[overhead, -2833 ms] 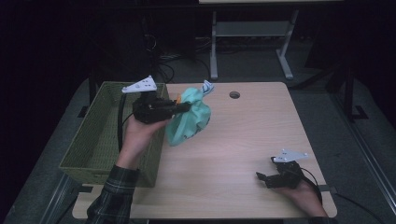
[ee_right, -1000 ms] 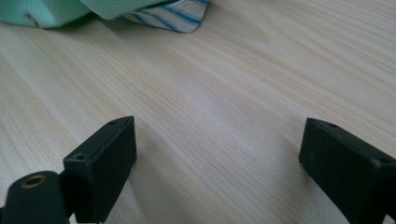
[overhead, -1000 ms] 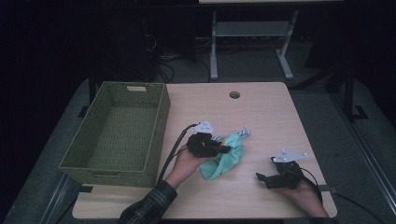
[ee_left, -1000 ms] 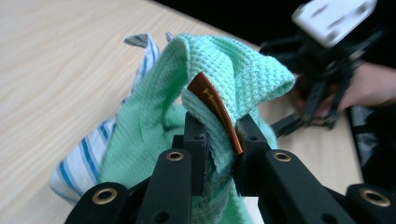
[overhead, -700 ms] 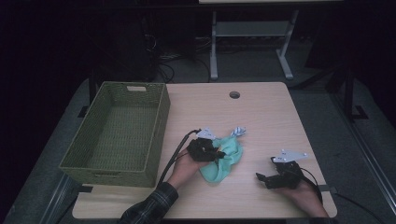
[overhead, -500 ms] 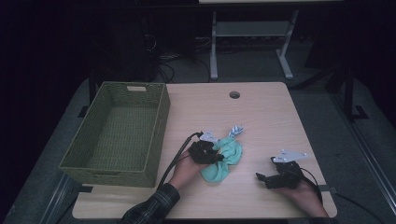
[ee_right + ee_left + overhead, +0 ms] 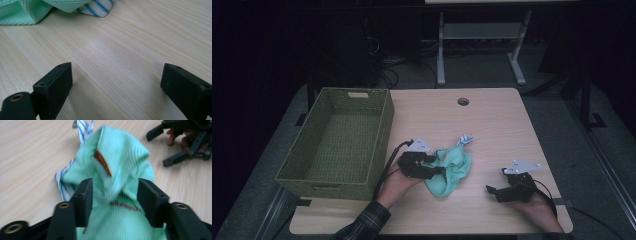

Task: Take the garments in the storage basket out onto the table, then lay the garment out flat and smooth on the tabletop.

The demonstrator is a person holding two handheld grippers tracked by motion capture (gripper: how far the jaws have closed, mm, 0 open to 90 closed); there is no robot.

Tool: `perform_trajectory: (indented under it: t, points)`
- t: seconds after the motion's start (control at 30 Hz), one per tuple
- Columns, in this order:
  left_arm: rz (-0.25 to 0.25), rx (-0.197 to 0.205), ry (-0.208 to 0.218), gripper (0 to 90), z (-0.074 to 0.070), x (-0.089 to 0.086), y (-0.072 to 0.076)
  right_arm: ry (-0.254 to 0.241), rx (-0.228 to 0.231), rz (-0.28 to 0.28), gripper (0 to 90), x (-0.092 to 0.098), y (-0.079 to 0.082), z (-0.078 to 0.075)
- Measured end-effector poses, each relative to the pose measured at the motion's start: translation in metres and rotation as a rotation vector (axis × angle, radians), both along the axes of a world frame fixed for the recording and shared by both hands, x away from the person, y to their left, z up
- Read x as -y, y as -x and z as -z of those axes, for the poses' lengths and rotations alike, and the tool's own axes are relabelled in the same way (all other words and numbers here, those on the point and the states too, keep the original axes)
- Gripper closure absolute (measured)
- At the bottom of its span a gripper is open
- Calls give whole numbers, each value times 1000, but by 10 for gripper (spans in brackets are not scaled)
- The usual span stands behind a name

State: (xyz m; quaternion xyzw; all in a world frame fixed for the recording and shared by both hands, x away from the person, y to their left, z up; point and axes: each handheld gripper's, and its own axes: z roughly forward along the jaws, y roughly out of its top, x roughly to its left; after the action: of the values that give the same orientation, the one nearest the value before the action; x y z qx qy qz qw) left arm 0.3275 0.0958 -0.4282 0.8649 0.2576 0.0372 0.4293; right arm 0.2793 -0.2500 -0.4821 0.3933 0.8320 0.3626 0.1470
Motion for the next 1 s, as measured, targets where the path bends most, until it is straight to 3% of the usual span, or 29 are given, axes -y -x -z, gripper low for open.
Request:
perform_trajectory:
  t: [0.1,0.17,0.3,0.43,0.53,0.6,0.73,0.87,1.0]
  points:
    - [23,-9,-33,659,3,-4,6,-2,-1,3,102,0,0,0]
    - [53,-48,-37,748,7,-6,6,-2,-1,3,102,0,0,0]
    - [34,-68,-93,896,17,-6,6,5,2,-2,95,0,-1,0]
    - [41,-48,-198,896,23,-1,6,6,-3,-8,87,-1,-1,0]
    - [41,-58,-232,896,30,2,7,8,0,-13,87,0,-1,0]
    - [33,-62,-217,896,30,3,8,6,1,-15,87,0,-1,0]
    - [40,-61,-228,895,30,3,8,6,3,-23,87,0,0,0]
    - [38,-65,-219,896,30,3,7,36,-36,-26,141,-5,-3,-6]
    - [46,-67,-225,895,30,2,7,5,-30,-17,146,-9,-11,-14]
